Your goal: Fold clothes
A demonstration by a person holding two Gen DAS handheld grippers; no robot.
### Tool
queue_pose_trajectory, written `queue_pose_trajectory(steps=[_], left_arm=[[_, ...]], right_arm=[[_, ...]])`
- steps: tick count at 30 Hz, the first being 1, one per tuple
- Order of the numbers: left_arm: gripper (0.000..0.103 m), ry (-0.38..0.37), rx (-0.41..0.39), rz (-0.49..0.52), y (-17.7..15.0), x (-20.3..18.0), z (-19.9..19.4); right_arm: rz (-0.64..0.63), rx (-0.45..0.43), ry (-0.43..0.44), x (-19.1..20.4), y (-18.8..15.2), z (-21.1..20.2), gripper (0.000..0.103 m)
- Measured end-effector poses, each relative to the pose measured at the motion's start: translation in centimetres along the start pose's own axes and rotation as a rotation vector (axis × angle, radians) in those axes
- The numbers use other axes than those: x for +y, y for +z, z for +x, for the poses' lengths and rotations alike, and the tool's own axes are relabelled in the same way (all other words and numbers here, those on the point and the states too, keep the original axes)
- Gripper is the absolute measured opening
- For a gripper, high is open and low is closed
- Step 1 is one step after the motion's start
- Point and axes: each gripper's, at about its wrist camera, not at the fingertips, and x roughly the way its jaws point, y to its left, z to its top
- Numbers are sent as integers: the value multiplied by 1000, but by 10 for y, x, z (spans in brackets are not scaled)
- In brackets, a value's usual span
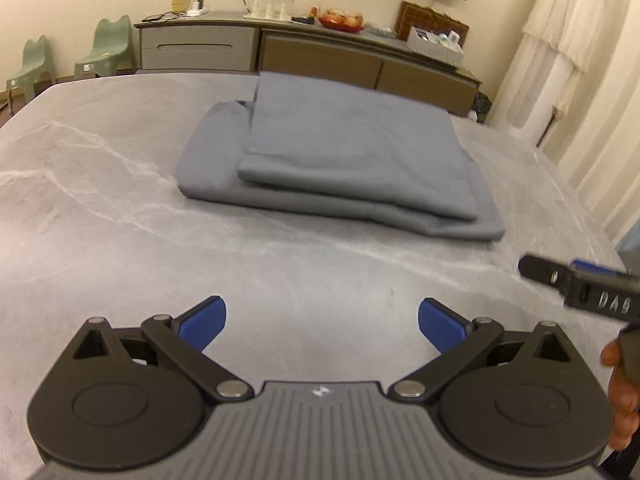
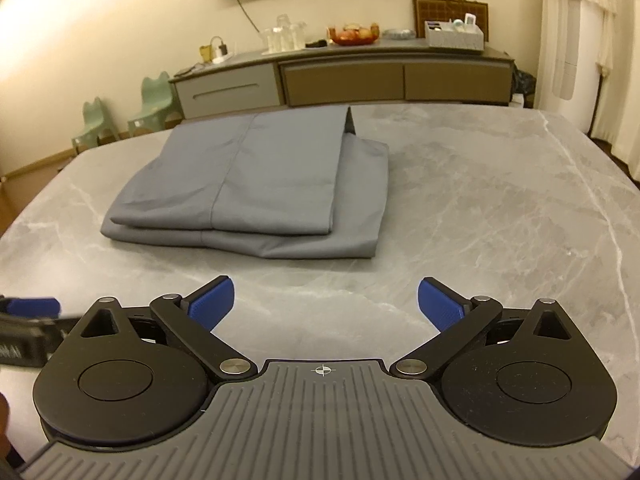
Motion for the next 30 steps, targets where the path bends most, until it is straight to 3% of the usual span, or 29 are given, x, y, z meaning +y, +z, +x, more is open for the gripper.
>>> queue_pose_trajectory(steps=[11, 21, 27, 30], left_arm=[[103, 22, 10, 31, -13, -13, 4], [103, -35, 25, 16, -24, -19, 4], [103, -119, -82, -50, -31, -21, -11], [103, -105, -102, -51, -31, -26, -16]], right_arm=[[-23, 13, -3, 9, -11, 0, 101], [-26, 21, -13, 10, -19, -1, 101], [-27, 23, -19, 9, -21, 0, 101], [-27, 22, -21, 9, -21, 0, 101]])
